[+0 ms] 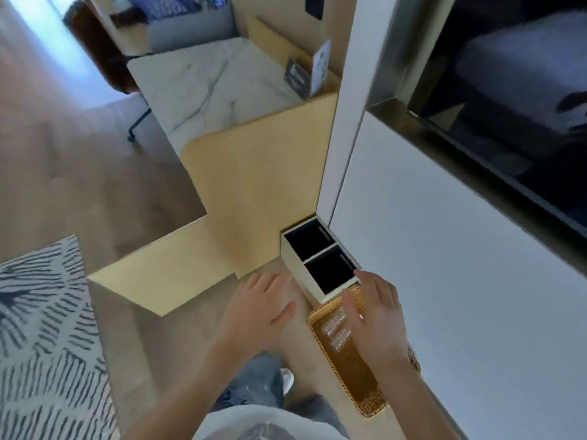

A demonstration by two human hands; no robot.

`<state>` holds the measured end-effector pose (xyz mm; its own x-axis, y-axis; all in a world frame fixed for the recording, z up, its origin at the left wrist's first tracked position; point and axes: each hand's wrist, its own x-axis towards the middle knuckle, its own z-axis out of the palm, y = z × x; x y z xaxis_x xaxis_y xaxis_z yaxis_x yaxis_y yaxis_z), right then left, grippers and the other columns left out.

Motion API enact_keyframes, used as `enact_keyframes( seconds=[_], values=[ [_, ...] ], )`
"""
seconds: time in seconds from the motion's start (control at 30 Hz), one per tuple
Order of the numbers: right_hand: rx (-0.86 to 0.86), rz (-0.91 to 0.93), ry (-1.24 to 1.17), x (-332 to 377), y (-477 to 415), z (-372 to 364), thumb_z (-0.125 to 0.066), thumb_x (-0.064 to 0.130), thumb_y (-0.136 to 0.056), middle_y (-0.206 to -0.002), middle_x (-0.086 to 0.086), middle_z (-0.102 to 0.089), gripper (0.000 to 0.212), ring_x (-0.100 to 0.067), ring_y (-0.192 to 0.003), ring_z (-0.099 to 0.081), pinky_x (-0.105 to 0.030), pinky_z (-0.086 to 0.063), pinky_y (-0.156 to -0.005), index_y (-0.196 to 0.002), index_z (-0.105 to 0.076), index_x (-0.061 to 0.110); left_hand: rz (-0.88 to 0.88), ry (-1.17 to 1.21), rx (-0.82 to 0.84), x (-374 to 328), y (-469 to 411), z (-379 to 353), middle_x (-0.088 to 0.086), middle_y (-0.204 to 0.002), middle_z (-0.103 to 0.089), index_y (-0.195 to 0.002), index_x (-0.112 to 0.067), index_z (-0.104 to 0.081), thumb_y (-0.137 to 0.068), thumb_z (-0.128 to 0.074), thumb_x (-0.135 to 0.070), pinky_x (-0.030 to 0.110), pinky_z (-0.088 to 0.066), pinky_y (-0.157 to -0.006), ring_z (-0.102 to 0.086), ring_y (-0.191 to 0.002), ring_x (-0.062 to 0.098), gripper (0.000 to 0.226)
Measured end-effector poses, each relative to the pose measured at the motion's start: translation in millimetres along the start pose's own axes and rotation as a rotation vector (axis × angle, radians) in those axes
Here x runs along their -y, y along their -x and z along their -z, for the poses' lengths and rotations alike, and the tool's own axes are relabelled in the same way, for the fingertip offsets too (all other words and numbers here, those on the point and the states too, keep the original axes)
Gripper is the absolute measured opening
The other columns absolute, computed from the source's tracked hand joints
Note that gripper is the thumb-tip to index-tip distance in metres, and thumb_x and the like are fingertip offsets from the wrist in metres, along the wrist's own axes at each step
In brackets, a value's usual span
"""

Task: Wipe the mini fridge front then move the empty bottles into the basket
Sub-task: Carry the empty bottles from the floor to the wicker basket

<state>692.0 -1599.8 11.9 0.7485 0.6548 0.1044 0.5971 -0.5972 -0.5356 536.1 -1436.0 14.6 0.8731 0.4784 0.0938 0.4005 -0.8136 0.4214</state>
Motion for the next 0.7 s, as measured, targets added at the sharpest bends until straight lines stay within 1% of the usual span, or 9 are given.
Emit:
enact_keyframes(
  seconds=[0.07,0.13,0.2,0.3,0.37,0.47,0.53,0.63,0.7],
  values=[
    [0.047,0.094,-0.037,13.2,-8.5,-14.1,-0.041,0.05,-0.101,-0.132,-0.004,-0.061,0.049,-0.024,-0.123,-0.054,-0.046,-0.052,-0.099,-0.133,-0.059,0.017,0.098,-0.024,-0.054,15.5,21.6,10.1,0.002,-0.121,-0.066,-0.125,-0.013,-0.062,-0.094,-0.054,-0.039,0.036,-0.053,-0.084,-0.063,-0.107,0.025,0.041],
    [0.107,0.201,-0.064,32.5,-15.2,-28.0,-0.053,0.038,-0.101,-0.13,-0.003,-0.059,0.038,-0.022,-0.121,-0.052,-0.045,-0.052,-0.098,-0.131,-0.058,0.016,0.185,-0.026,-0.101,30.8,42.8,24.3,0.0,-0.121,-0.065,-0.126,-0.015,-0.061,-0.094,-0.057,-0.036,0.034,-0.052,-0.086,-0.062,-0.109,0.024,0.039],
    [0.152,0.296,-0.072,59.0,-17.3,-39.5,-0.058,0.031,-0.1,-0.128,-0.004,-0.059,0.034,-0.023,-0.119,-0.052,-0.041,-0.05,-0.097,-0.129,-0.057,0.014,0.283,-0.017,-0.16,47.1,65.2,41.2,-0.001,-0.121,-0.064,-0.128,-0.016,-0.06,-0.095,-0.051,-0.04,0.036,-0.052,-0.088,-0.059,-0.11,0.023,0.041],
    [0.218,0.382,-0.104,105.7,-14.0,-50.8,-0.051,0.037,-0.1,-0.128,-0.007,-0.06,0.041,-0.025,-0.12,-0.053,-0.04,-0.046,-0.101,-0.13,-0.059,0.009,0.427,-0.017,-0.262,71.3,99.5,64.2,-0.003,-0.119,-0.063,-0.129,-0.017,-0.059,-0.095,-0.042,-0.048,0.035,-0.052,-0.087,-0.058,-0.108,0.019,0.049],
    [0.265,0.437,-0.139,138.4,-9.6,-59.7,-0.045,0.039,-0.099,-0.128,-0.01,-0.06,0.048,-0.026,-0.121,-0.053,-0.043,-0.046,-0.103,-0.131,-0.06,0.007,0.505,-0.006,-0.318,87.9,124.1,76.7,-0.004,-0.118,-0.063,-0.13,-0.017,-0.058,-0.096,-0.039,-0.05,0.034,-0.052,-0.084,-0.058,-0.106,0.017,0.051],
    [0.323,0.503,-0.139,180.6,2.7,-84.1,-0.053,0.03,-0.1,-0.129,-0.011,-0.06,0.041,-0.027,-0.122,-0.052,-0.045,-0.044,-0.104,-0.132,-0.06,0.006,0.604,-0.011,-0.36,114.1,162.9,91.2,-0.004,-0.116,-0.063,-0.129,-0.017,-0.059,-0.095,-0.037,-0.051,0.032,-0.051,-0.079,-0.059,-0.104,0.017,0.052],
    [0.357,0.545,-0.144,212.2,16.7,-106.7,-0.055,0.03,-0.1,-0.131,-0.009,-0.059,0.04,-0.025,-0.124,-0.051,-0.042,-0.043,-0.105,-0.133,-0.059,0.01,0.653,-0.016,-0.397,134.3,192.3,101.5,-0.004,-0.114,-0.064,-0.126,-0.016,-0.061,-0.096,-0.039,-0.049,0.029,-0.05,-0.079,-0.059,-0.103,0.016,0.05],
    [0.399,0.609,-0.135,265.7,46.0,-147.2,-0.052,0.037,-0.099,-0.132,-0.006,-0.059,0.043,-0.022,-0.124,-0.052,-0.036,-0.046,-0.103,-0.133,-0.06,0.014,0.716,-0.026,-0.423,171.3,243.1,120.3,-0.001,-0.112,-0.066,-0.123,-0.013,-0.062,-0.096,-0.04,-0.048,0.036,-0.054,-0.079,-0.061,-0.1,0.019,0.05],
    [0.427,0.655,-0.134,306.2,68.7,-175.2,-0.046,0.043,-0.099,-0.133,-0.005,-0.059,0.048,-0.021,-0.124,-0.052,-0.036,-0.047,-0.103,-0.134,-0.059,0.014,0.759,-0.026,-0.41,201.4,280.6,137.3,-0.001,-0.115,-0.066,-0.125,-0.013,-0.062,-0.096,-0.038,-0.05,0.037,-0.054,-0.083,-0.061,-0.103,0.019,0.053]
  ],
)
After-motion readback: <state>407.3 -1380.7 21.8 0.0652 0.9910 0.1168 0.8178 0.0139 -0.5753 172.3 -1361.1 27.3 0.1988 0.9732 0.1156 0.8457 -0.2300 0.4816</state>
